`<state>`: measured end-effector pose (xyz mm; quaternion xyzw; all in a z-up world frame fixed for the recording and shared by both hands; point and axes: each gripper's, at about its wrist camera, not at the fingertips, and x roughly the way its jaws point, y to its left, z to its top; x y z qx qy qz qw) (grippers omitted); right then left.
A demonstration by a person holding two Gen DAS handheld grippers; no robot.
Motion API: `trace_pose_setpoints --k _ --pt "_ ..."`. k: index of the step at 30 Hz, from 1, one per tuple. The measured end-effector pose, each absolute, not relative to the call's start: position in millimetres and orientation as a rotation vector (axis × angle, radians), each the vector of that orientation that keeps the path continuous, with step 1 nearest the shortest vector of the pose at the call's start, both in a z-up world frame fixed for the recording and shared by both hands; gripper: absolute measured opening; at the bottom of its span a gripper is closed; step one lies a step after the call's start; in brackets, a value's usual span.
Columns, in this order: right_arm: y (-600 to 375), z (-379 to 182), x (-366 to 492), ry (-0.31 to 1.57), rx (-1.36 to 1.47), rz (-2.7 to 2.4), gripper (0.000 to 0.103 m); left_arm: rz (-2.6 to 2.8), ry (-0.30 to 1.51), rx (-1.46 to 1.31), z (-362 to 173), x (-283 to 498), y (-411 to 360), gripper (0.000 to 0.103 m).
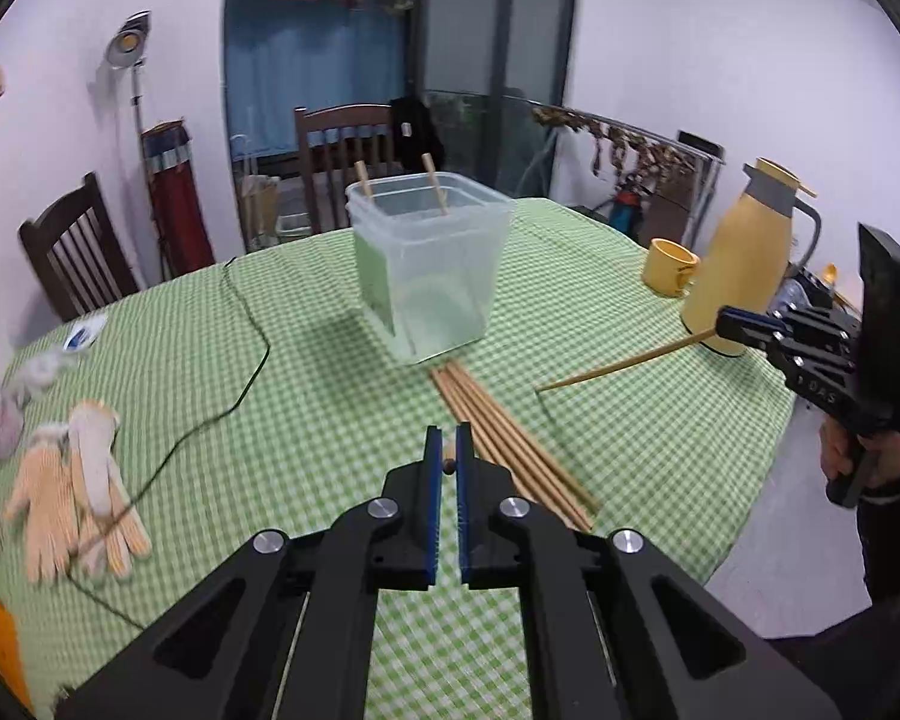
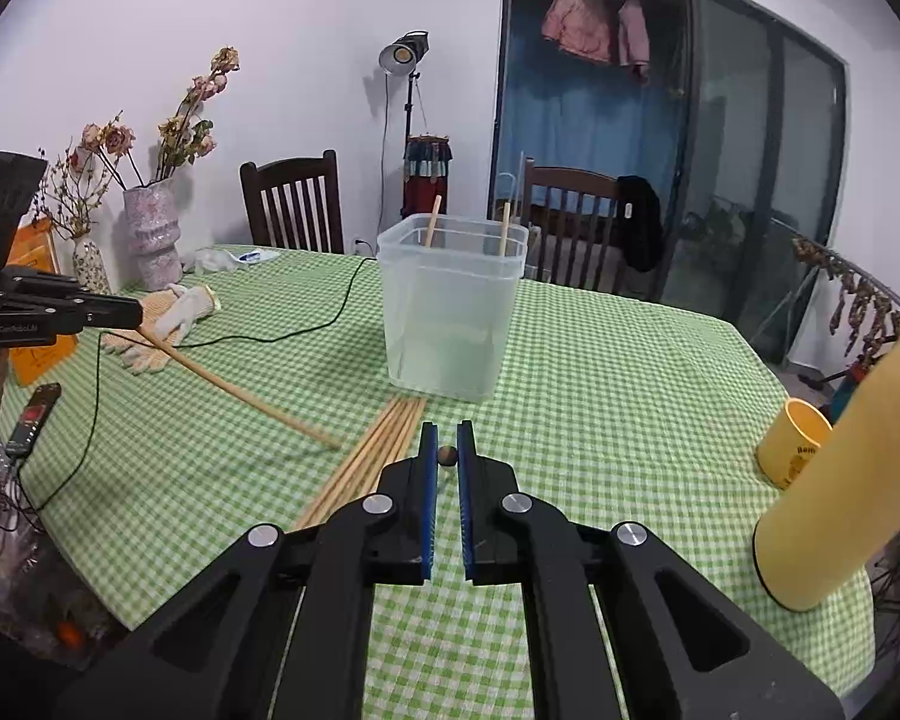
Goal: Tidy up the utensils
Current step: 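Carry the chopstick with the right tool toward the clear container, then lower the chopstick into the container and open the right tool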
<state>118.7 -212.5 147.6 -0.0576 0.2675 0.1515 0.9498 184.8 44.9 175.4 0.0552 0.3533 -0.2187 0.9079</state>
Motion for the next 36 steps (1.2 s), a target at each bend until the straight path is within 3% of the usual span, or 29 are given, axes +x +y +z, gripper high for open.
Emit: trace_pose_setpoints --k 11,29,36 --pt "-218.4 181.1 181.2 0.64 -0.08 0.424 0.006 -0.548 0.777 0.169 208.9 250.1 18.2 0.001" --pt "-192.1 202.8 251.9 0.739 -0.128 0.545 0.007 -0.568 0.836 0.081 218.4 328.5 20.0 0.001" --pt "-200.8 276.3 259.5 0.602 -0.1 0.582 0.007 -0.612 0.696 0.121 296.5 323.2 10.4 0.001"
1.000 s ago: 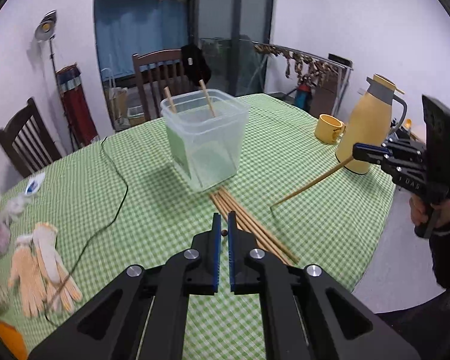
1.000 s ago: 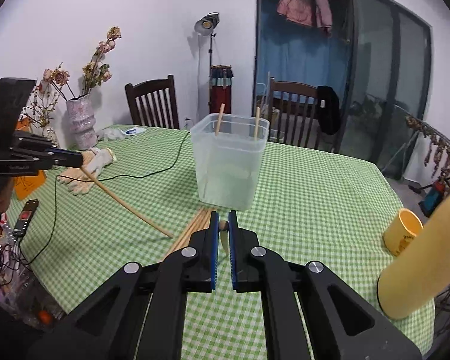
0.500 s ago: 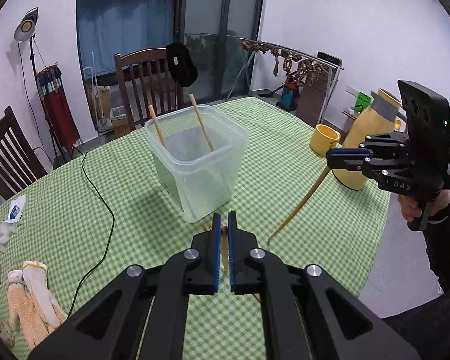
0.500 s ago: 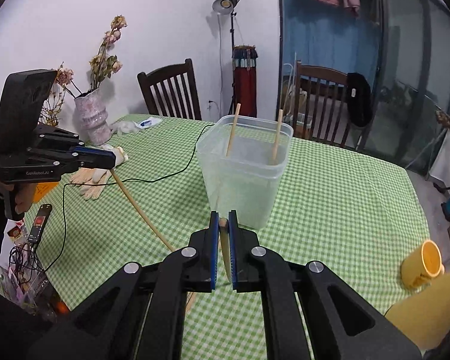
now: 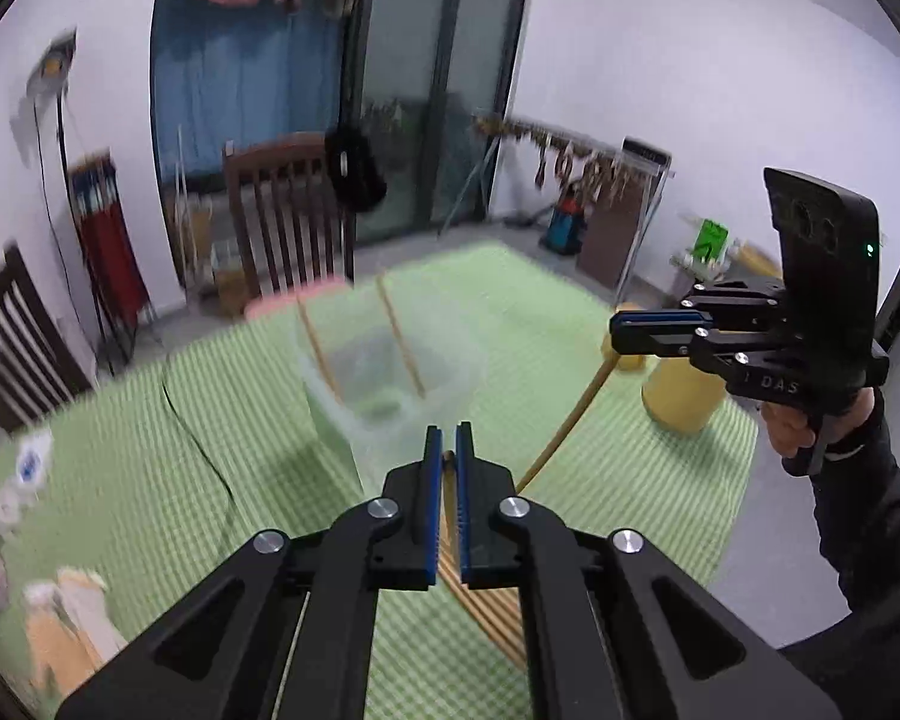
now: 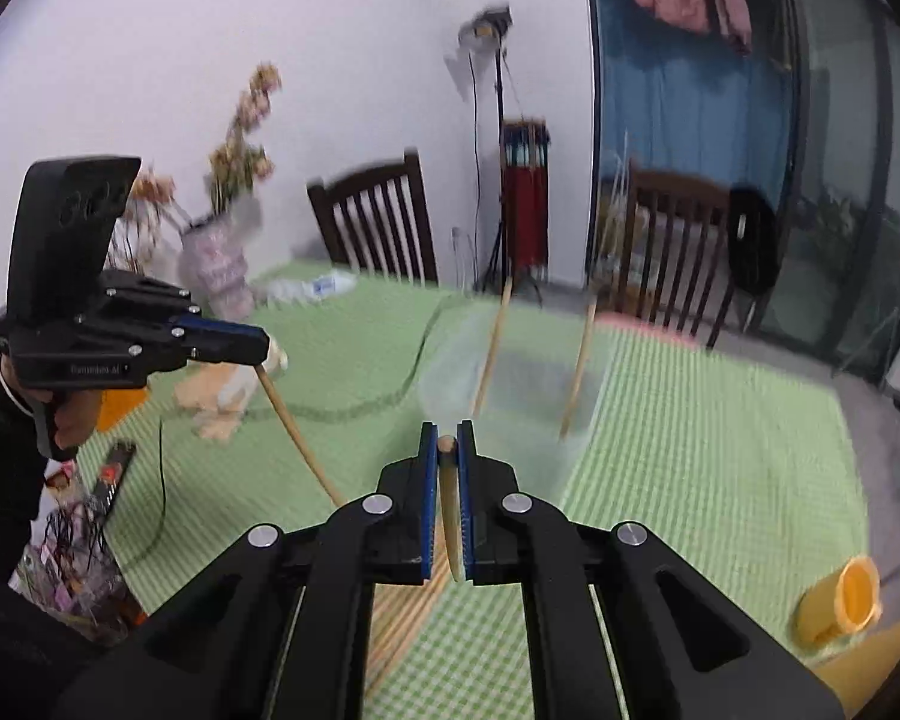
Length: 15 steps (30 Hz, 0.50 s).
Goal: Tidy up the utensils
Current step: 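Lower the chopstick into the container and open the right tool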
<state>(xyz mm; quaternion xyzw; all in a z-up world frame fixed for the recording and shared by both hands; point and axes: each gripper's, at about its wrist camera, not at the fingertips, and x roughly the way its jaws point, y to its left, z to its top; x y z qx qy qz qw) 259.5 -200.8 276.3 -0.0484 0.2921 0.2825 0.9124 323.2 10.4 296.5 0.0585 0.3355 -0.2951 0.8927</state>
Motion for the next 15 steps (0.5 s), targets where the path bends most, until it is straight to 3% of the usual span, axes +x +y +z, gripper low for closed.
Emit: trace_pose_setpoints --k 7,11,15 --pt "-214.6 373.1 287.6 0.42 -0.087 0.531 0.006 -0.578 0.519 0.085 399.3 346.4 18.5 0.001" --pt "-220.3 382.9 322.6 0.413 -0.065 0.501 0.006 -0.57 0.491 0.003 425.4 380.8 26.7 0.001" --pt "-223.6 362.5 366.5 0.452 -0.018 0.487 0.007 -0.57 0.532 -0.017 414.0 422.9 22.0 0.001"
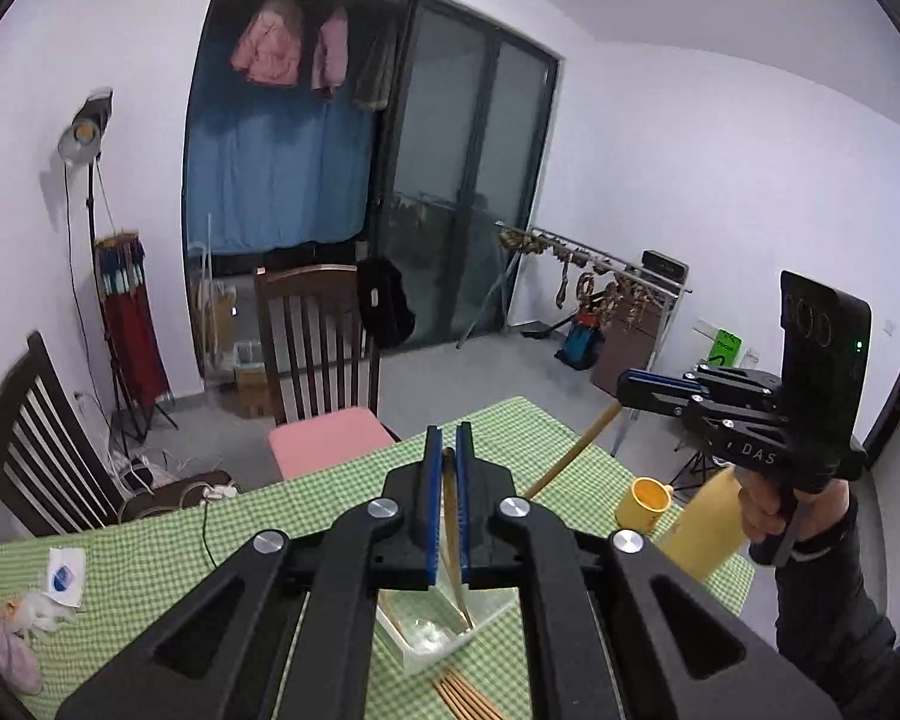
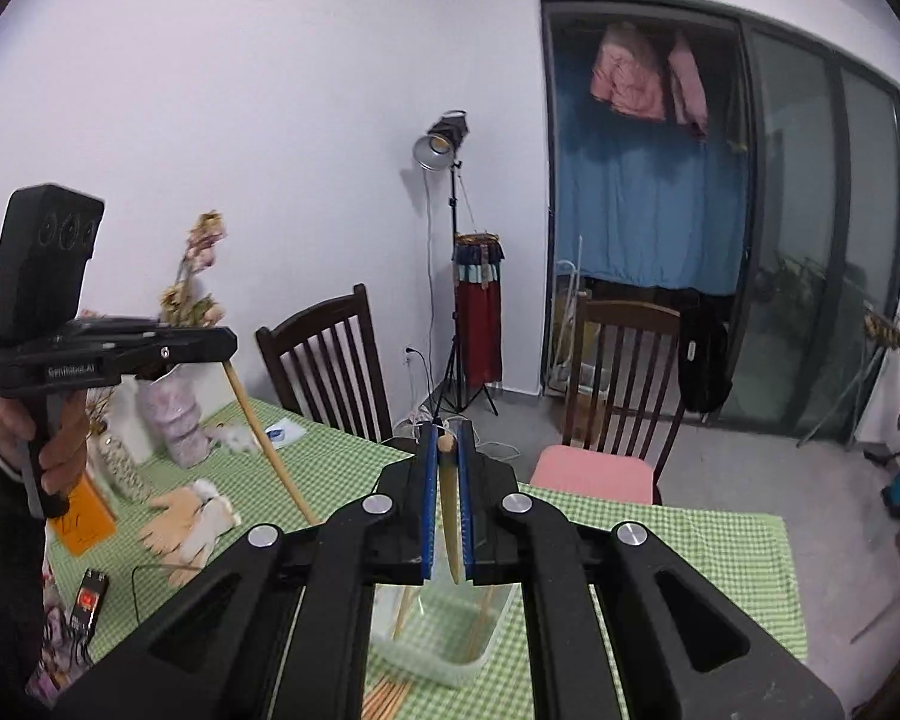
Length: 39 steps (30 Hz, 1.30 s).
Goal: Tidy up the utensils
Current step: 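Lower the chopstick into the container and open the right tool, then move the right tool back toward the chopstick row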
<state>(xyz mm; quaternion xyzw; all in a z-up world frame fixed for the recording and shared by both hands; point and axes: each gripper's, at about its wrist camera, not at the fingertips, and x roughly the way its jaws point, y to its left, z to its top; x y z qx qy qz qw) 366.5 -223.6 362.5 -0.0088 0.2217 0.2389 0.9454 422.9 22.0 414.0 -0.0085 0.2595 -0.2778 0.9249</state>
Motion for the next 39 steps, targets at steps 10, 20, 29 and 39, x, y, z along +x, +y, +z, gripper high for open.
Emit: trace_pose_setpoints --k 10,20,29,39 --pt "-200.5 251.6 468.1 0.628 -0.01 0.446 0.007 -0.495 0.717 -0.069 285.5 556.0 2.9 0.001" --pt "-187.8 199.4 505.0 0.741 -0.056 0.403 0.007 -0.444 0.831 0.054 211.4 599.3 -20.9 0.002" --pt "-195.9 218.7 490.3 0.687 -0.065 0.339 0.044 -0.425 0.827 0.038 219.1 591.4 -10.6 0.016" --pt "-221.9 268.1 425.1 0.593 -0.063 0.29 0.054 -0.397 0.741 0.034 266.9 514.9 12.4 0.034"
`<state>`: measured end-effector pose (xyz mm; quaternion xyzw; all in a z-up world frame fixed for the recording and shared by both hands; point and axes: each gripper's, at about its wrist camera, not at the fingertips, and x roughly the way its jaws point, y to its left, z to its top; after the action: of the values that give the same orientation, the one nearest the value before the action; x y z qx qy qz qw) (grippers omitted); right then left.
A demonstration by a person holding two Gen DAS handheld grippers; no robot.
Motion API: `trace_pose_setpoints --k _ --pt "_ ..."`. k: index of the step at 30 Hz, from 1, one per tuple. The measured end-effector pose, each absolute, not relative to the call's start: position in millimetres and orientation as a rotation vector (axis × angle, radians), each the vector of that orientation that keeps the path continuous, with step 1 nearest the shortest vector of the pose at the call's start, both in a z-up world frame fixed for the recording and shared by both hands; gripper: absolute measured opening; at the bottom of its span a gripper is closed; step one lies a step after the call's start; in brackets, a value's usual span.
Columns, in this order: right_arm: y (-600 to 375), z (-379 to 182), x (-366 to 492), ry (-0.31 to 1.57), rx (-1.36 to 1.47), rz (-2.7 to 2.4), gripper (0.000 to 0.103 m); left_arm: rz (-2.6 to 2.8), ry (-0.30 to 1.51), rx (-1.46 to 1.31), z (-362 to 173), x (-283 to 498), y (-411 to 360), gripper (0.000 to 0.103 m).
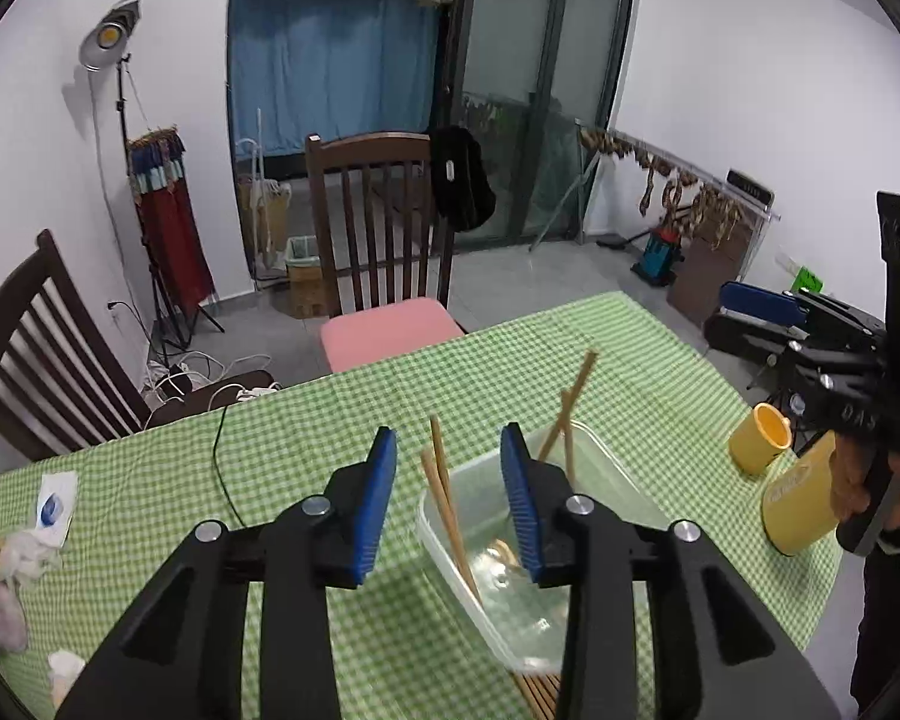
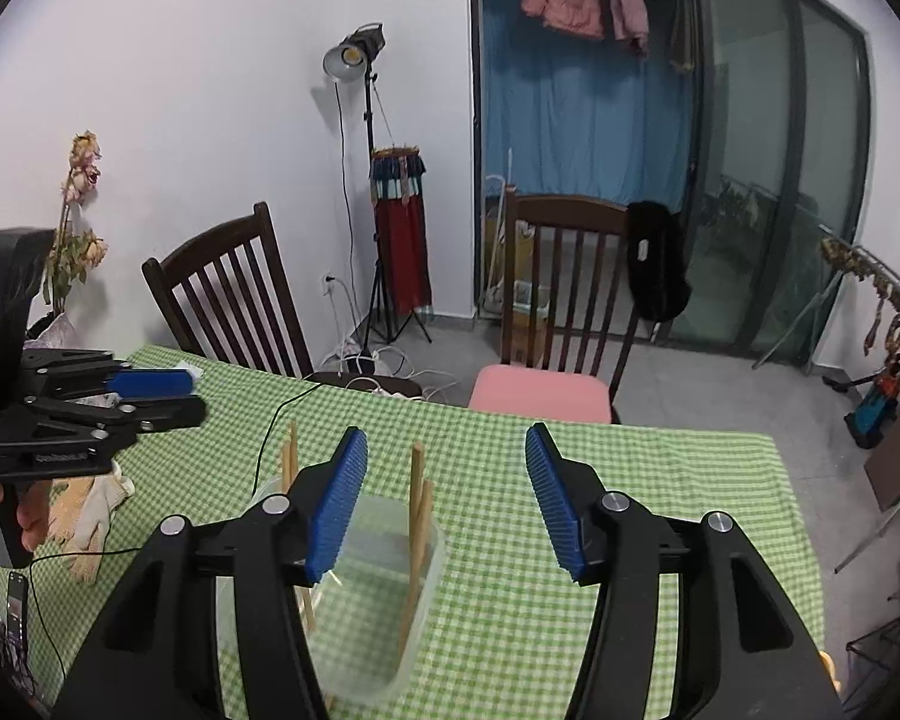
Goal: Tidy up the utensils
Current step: 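Move the right tool back toward the chopstick row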
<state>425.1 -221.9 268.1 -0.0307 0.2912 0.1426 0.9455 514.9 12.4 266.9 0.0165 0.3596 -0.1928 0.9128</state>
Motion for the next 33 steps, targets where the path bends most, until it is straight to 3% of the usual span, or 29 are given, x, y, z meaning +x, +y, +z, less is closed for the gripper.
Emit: trace_pose_setpoints --k 15,20,26,33 --pt "-256.4 257.7 317.4 0.549 -0.006 0.21 0.076 -0.298 0.604 -0.026 258.4 353.3 41.9 0.075" --pt "-257.7 229.7 285.9 0.565 -0.012 0.198 0.079 -0.265 0.528 -0.038 236.9 290.5 44.1 0.078" --pt "-251.7 194.5 244.7 0.555 -0.024 0.175 0.084 -0.209 0.443 -0.011 195.1 229.0 33.0 0.091" --pt "-234.0 145.0 200.7 0.562 -0.029 0.182 0.084 -0.166 0.423 -0.028 135.3 181.1 26.2 0.092"
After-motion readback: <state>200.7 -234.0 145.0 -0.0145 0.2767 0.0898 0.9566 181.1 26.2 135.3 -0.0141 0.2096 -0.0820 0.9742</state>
